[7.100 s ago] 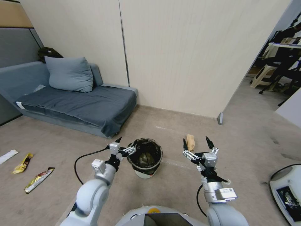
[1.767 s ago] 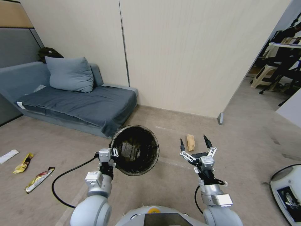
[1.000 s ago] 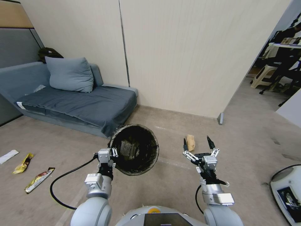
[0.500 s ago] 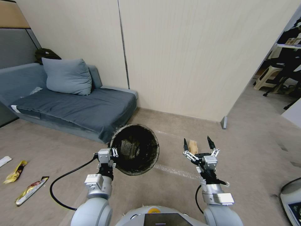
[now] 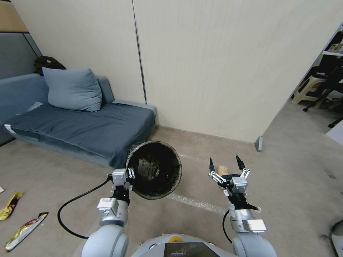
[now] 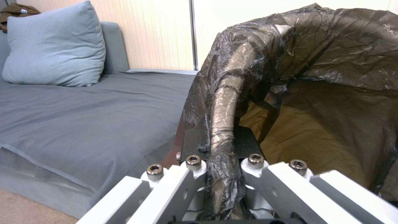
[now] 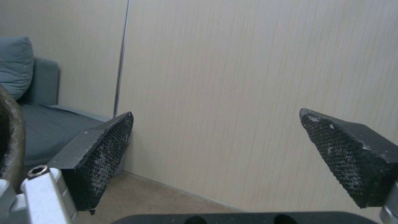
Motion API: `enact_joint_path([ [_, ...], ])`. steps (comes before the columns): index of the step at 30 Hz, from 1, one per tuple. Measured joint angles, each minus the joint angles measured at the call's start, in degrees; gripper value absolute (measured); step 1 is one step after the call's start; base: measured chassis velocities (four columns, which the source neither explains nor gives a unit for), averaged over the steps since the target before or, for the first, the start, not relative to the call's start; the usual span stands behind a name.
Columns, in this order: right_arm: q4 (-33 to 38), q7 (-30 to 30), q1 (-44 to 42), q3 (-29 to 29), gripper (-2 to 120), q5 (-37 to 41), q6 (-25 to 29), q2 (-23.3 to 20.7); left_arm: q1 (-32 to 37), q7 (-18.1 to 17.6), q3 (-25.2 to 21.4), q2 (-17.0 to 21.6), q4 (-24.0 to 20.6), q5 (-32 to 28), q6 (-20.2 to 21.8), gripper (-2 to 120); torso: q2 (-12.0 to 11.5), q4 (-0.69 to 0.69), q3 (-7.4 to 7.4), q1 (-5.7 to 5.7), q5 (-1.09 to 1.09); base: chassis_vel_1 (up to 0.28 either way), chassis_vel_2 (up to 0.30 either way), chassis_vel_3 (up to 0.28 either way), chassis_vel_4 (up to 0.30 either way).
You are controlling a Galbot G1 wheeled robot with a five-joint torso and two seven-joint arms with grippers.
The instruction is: Pick up the trash bin, then pick up the garbage from the floor and place it into the trash bin.
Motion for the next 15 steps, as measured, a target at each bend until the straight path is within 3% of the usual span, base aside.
enact_joint_path([
  [15, 0.0, 0.0, 0.1, 0.4, 100, -0.1, -0.4, 0.0, 0.0, 0.1, 0.7, 1.0, 0.0, 0.0, -0.1, 2, 0.0, 0.00, 0.00, 0.00, 0.00, 0.000, 0.000, 0.000, 0.000],
])
